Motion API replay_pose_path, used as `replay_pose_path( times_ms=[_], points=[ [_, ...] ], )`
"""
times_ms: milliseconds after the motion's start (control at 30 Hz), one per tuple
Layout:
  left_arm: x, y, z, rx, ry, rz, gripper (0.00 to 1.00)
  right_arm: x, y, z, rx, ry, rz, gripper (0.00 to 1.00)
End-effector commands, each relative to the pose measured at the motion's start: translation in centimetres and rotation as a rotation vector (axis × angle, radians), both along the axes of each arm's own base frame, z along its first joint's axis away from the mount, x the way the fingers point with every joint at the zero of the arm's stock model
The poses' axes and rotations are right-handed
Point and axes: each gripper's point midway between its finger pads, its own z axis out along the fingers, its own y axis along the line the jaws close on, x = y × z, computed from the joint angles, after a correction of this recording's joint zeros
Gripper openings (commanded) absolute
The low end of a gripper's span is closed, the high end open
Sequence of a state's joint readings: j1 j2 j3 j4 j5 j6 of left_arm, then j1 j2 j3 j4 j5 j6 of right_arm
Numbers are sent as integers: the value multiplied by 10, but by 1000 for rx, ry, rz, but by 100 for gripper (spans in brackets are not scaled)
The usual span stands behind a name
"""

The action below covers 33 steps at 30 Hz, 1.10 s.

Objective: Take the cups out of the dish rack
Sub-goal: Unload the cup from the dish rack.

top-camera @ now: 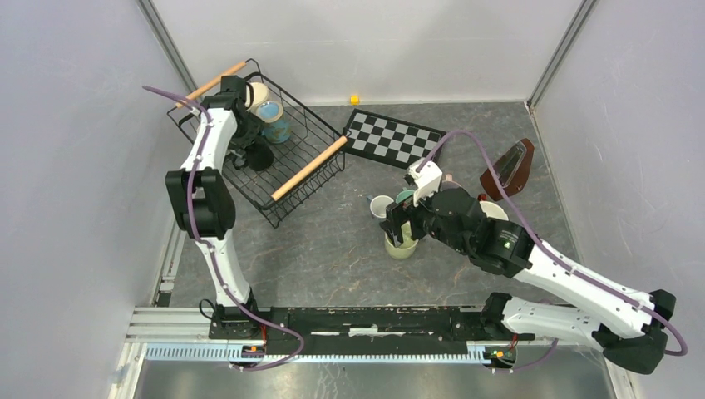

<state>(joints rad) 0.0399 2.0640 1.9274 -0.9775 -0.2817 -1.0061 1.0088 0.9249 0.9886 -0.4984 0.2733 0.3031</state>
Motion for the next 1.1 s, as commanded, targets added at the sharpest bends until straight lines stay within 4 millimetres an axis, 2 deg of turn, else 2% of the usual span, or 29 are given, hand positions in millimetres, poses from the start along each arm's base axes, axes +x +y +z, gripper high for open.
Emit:
replay_pose_path(
  times_ms=[0,133,300,433,600,800,900,1067],
  points=[
    [3,-11,76,9,-202,-66,2,14,14,18,87,-38,-19,98],
    [-5,-15,93,8,-238,-87,2,20,27,23,147,-34,15,98],
    [-12,-24,115,-15,-286,-126,2,32,37,43,242,-57,39,98],
    [-21,-32,140,-40,-342,-163,2,43,50,61,337,-68,79,98],
    [-33,-47,171,-89,-414,-214,2,53,66,75,421,-78,133,98],
    [-48,-60,207,-137,-498,-263,2,68,71,91,478,-102,159,98],
    [-58,-84,221,-183,-529,-325,2,74,73,99,502,-115,175,98],
    [-73,-111,244,-238,-588,-393,2,80,78,108,531,-117,210,98]
  ],
)
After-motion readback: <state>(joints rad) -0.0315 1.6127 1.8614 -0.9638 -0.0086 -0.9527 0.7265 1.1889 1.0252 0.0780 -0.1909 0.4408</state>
